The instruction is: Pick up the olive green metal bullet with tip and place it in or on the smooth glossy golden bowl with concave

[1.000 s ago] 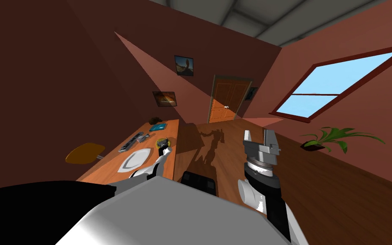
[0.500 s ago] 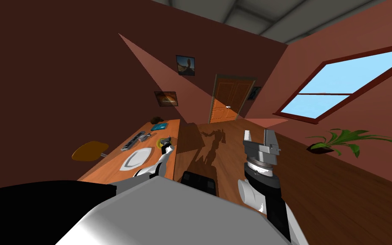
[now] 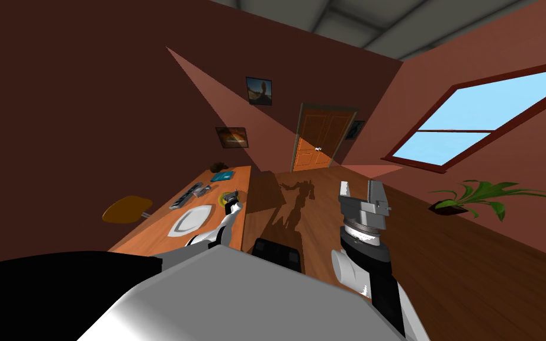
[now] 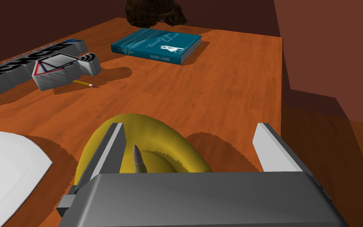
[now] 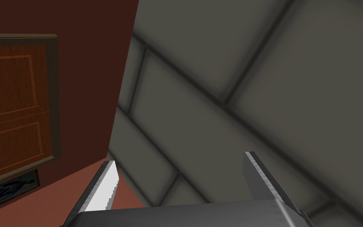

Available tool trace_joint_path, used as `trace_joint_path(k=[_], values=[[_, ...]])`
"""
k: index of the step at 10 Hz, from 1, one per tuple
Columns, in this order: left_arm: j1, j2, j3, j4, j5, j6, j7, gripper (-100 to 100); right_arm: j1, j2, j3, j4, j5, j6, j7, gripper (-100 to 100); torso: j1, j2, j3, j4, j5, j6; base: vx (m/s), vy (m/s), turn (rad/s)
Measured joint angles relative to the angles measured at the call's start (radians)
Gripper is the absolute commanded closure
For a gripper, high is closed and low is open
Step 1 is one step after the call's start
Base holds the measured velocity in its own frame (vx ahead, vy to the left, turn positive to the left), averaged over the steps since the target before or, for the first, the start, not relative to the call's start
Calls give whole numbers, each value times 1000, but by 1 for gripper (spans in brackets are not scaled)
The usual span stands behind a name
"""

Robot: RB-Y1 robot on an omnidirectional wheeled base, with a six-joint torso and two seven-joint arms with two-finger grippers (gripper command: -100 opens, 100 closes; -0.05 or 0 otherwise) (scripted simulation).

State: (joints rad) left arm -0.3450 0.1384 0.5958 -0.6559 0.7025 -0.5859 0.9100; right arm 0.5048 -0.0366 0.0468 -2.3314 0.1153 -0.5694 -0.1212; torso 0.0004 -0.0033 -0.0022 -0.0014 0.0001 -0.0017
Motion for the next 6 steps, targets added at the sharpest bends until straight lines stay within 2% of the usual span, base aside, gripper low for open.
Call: trace_joint_path(k=[1, 2, 4, 5, 6], values=[[0, 0, 0, 0, 0, 0, 0, -100, 0, 0, 0, 0, 0, 0, 0, 0, 0, 0, 0, 0, 0, 0, -1, -9, 73], [-1, -6, -4, -17, 17, 8, -19, -100, 0, 0, 0, 0, 0, 0, 0, 0, 0, 0, 0, 0, 0, 0, -2, -15, 128], [-18, -13, -25, -41, 70, 27, -74, -100, 0, 0, 0, 0, 0, 0, 0, 0, -1, 0, 0, 0, 0, 0, -10, -11, 89], [-24, -14, -31, -44, 83, 32, -94, -100, 0, 0, 0, 0, 0, 0, 0, 0, 0, 1, 1, 0, 0, 0, -11, -7, 57], [-27, -23, -32, -70, 105, 45, -126, -100, 0, 0, 0, 0, 0, 0, 0, 0, 0, 1, 1, 0, 0, 0, -7, -10, 78]])
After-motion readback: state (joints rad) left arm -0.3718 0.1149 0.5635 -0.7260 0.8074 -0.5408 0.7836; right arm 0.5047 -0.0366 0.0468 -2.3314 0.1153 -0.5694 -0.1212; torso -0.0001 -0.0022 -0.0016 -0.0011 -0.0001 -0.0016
